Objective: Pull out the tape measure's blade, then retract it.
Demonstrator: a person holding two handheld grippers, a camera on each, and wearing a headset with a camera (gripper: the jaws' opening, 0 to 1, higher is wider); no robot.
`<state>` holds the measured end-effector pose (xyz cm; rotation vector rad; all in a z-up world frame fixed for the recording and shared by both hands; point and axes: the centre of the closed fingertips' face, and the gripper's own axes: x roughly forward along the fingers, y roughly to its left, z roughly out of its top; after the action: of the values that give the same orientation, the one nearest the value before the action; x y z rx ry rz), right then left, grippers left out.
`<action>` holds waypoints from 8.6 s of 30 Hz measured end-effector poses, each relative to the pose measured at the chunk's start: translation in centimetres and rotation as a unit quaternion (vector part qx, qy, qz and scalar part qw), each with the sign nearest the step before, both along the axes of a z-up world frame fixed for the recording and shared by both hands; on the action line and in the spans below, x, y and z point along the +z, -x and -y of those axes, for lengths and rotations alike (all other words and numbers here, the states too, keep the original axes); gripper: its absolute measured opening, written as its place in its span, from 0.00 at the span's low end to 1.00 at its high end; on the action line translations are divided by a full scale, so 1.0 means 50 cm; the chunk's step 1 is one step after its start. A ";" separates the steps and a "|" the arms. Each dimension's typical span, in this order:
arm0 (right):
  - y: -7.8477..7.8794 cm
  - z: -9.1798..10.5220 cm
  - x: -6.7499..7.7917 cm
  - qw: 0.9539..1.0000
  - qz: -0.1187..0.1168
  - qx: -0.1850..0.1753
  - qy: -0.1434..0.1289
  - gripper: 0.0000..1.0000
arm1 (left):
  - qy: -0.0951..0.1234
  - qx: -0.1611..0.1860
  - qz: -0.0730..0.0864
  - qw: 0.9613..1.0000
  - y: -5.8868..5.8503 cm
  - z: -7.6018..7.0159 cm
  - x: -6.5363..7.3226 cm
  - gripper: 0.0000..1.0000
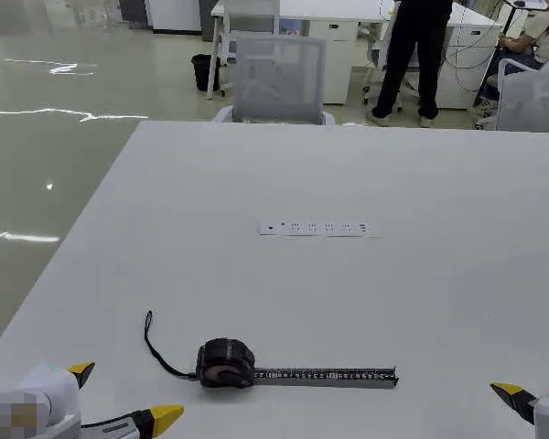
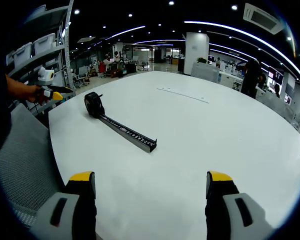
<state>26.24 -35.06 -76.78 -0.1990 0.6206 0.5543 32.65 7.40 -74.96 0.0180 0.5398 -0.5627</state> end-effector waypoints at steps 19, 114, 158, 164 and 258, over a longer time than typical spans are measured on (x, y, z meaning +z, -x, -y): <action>-0.066 -0.035 0.011 0.996 0.012 0.081 0.023 0.81 | -0.002 0.015 0.008 1.000 -0.052 0.102 0.009 0.99; -0.160 -0.113 -0.138 0.877 -0.181 0.382 0.227 0.15 | -0.038 0.081 -0.004 0.996 -0.097 0.188 -0.057 0.95; -0.163 -0.111 -0.140 0.883 -0.203 0.352 0.233 0.14 | -0.027 0.132 -0.062 0.989 -0.131 0.209 -0.106 0.68; -0.163 -0.111 -0.139 0.884 -0.203 0.349 0.235 0.14 | -0.030 0.120 -0.061 0.990 -0.127 0.212 -0.101 0.61; -0.172 -0.160 -0.141 0.890 -0.199 0.346 0.220 0.14 | -0.043 0.101 -0.069 0.991 -0.129 0.216 -0.110 0.59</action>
<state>34.84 -27.06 -83.85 -0.7699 1.0836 1.1590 39.08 -3.39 -80.45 0.0062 0.6929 -0.3436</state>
